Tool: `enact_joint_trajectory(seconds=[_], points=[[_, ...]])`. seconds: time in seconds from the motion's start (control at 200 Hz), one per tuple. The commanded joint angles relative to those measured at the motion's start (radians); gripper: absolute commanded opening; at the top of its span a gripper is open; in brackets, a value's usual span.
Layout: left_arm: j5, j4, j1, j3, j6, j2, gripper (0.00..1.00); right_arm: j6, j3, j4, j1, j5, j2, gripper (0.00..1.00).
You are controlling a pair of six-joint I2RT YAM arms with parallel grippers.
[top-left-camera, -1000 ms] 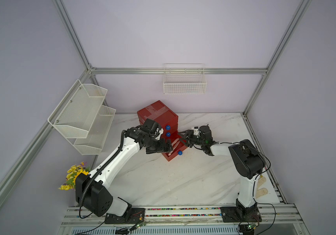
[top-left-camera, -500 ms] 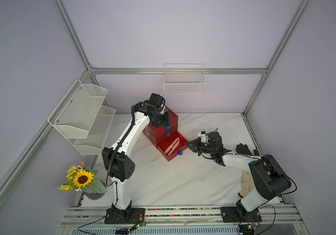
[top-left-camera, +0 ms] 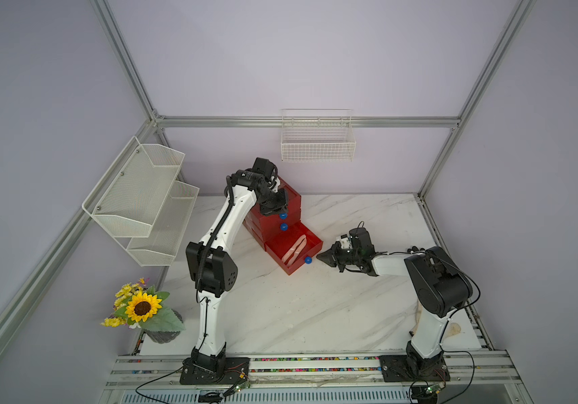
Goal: Place the fruit knives into the drawer by color
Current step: Close the drawer in the storage box.
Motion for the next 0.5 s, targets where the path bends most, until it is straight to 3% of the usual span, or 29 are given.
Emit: enact_joint_trajectory(seconds=[0.0, 0.185, 0.495], points=[[0.077, 0.059, 0.001, 0.044, 0.005, -0.075, 0.0, -0.02, 0.049, -0.003, -0.015, -0.038, 0.051, 0.0], [0.013, 0.105, 0.046, 0.046, -0.029, -0.114, 0.0, 0.0, 0.103, -0.004, -0.027, -0.068, 0.112, 0.0], [-0.046, 0.05, 0.111, 0.048, -0.094, -0.001, 0.0, 0.015, 0.088, -0.014, -0.03, -0.095, 0.106, 0.0]])
